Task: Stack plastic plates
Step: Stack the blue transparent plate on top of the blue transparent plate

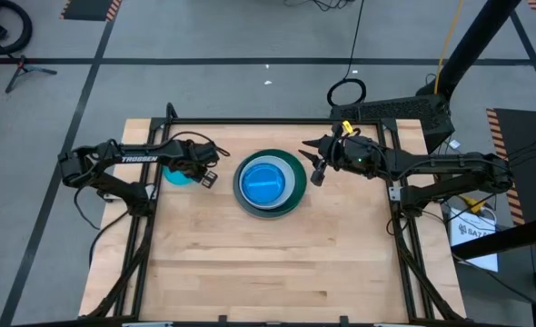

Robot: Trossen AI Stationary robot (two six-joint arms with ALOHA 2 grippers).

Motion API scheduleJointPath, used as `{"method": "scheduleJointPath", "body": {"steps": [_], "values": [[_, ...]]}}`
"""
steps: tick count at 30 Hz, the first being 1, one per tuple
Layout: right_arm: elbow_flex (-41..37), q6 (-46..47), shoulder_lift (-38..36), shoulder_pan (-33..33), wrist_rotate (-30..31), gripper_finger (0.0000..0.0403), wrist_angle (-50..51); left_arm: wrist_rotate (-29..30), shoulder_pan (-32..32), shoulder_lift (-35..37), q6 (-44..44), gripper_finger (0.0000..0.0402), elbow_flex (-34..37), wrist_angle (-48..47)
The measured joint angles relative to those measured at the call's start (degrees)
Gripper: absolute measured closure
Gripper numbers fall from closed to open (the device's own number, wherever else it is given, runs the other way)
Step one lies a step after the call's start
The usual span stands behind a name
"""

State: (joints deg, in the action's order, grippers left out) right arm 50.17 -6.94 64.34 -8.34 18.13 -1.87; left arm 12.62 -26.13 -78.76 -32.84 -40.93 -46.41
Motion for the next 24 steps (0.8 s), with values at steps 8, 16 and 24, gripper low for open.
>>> {"method": "scheduleJointPath", "body": {"steps": [8,16,24], "values": [[0.0,0.0,0.0,0.01,0.0,0.0287,0.0,1.02,1.04,0.0,-0.68,0.0252,0.0,2.07],[0.0,0.02,0.02,0.02,-0.02,0.0287,0.61,1.47,1.9,0.0,-0.31,0.0252,0.0,4.62],[0.0,0.18,0.02,0.02,-0.15,0.0287,0.93,2.34,1.89,-4.11,-0.14,0.0252,0.02,4.83]]}}
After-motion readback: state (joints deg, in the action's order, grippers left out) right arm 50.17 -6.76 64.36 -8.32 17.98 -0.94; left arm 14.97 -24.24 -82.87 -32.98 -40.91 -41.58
